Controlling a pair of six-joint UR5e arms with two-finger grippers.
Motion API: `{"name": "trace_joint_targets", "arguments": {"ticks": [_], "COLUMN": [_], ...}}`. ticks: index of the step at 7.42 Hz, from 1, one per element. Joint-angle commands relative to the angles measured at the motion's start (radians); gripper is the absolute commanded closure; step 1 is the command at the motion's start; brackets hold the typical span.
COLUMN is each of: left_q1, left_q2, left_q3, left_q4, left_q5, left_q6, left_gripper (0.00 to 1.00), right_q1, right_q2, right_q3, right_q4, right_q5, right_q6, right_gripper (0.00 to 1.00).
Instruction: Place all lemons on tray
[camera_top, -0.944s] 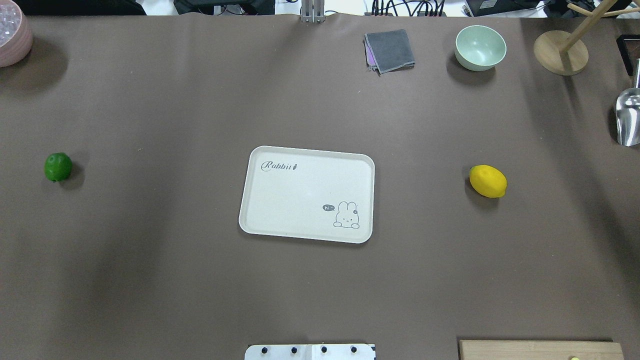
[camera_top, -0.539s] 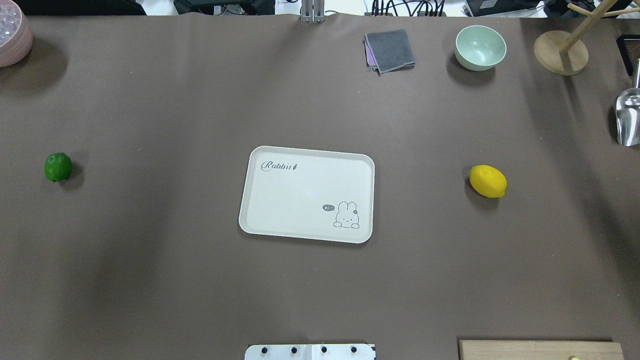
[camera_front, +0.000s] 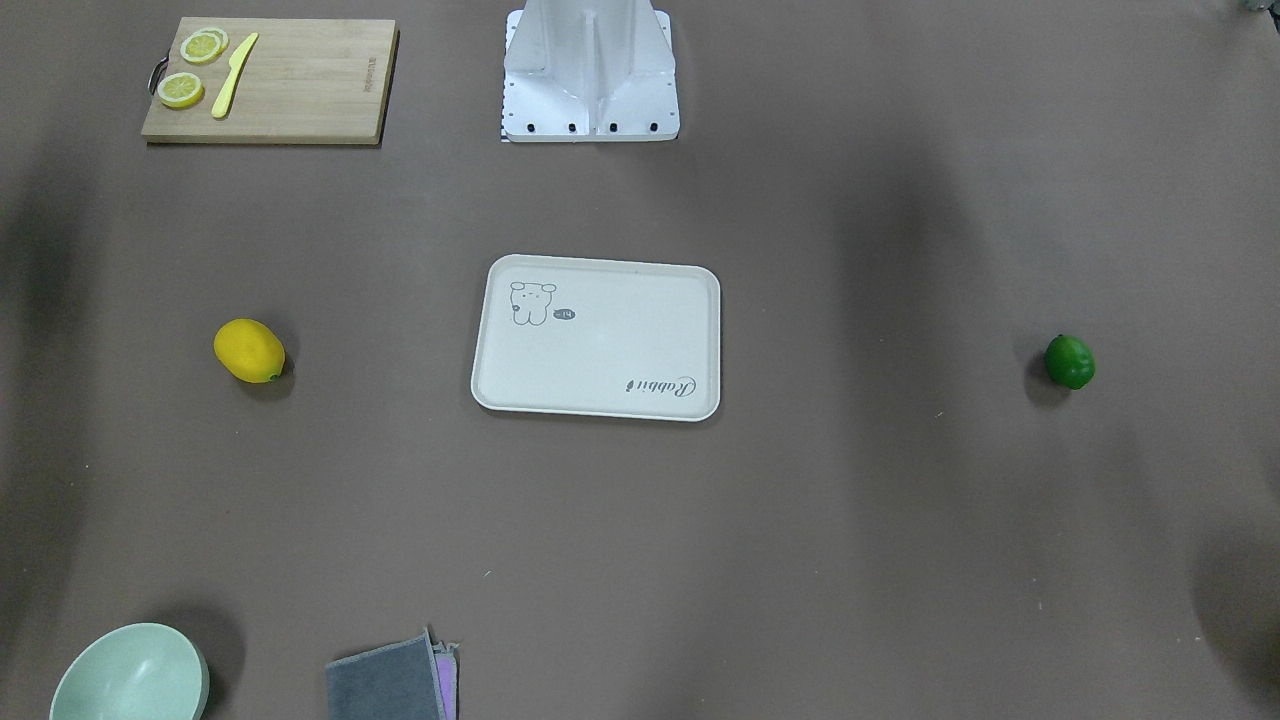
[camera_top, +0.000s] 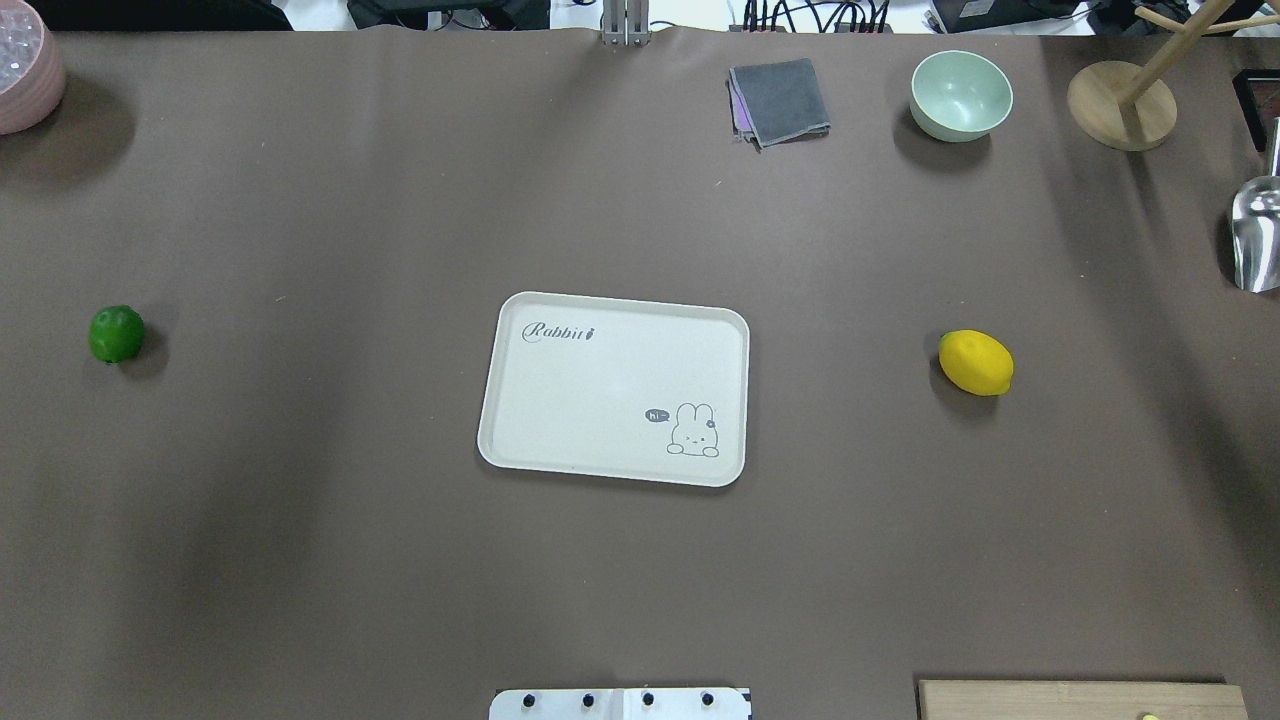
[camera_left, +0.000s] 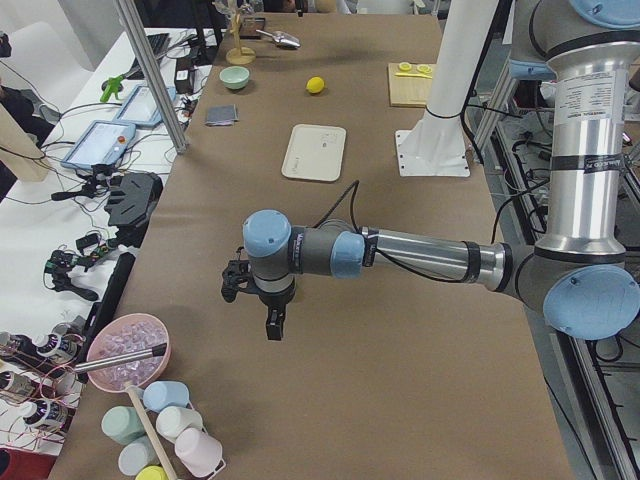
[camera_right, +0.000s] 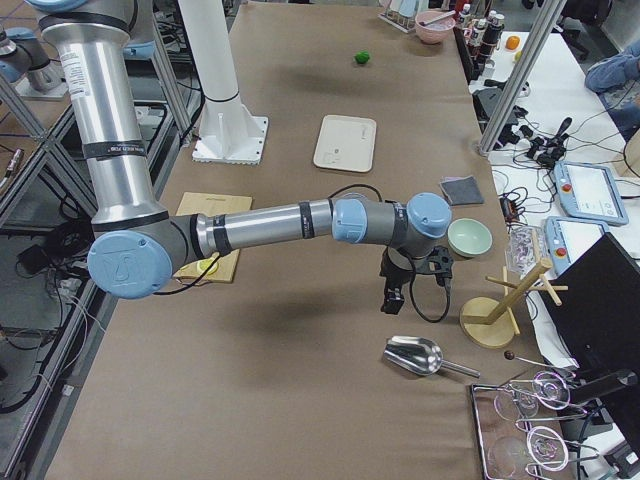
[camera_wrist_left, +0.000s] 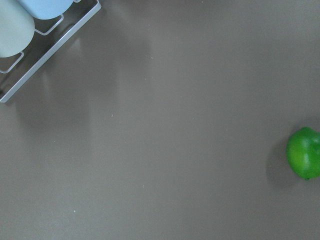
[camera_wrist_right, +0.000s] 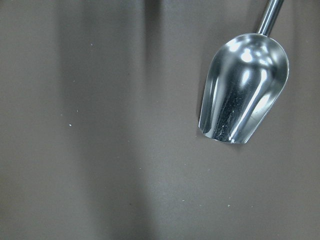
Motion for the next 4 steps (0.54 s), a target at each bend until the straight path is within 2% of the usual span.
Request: {"name": "trace_joint_targets", "arguments": {"ticks": [1,4], "left_q1": [0.000,0.008], "left_q2": [-0.001,-0.014], "left_q3": [-0.002,0.025], "left_q4": [0.000,0.003], "left_q5": [0.003,-0.006], "left_q6": [-0.003,-0.023], "left_gripper": [0.02,0.02], "right_q1": [-0.033,-0.114], "right_q2": [0.002,0.045], "right_q3": [0.024,0.044], "right_q4": [0.000,0.000], "right_q5": [-0.008,-0.013], "right_q6": [0.011,0.154], "right_gripper": [0.00,0.01]}}
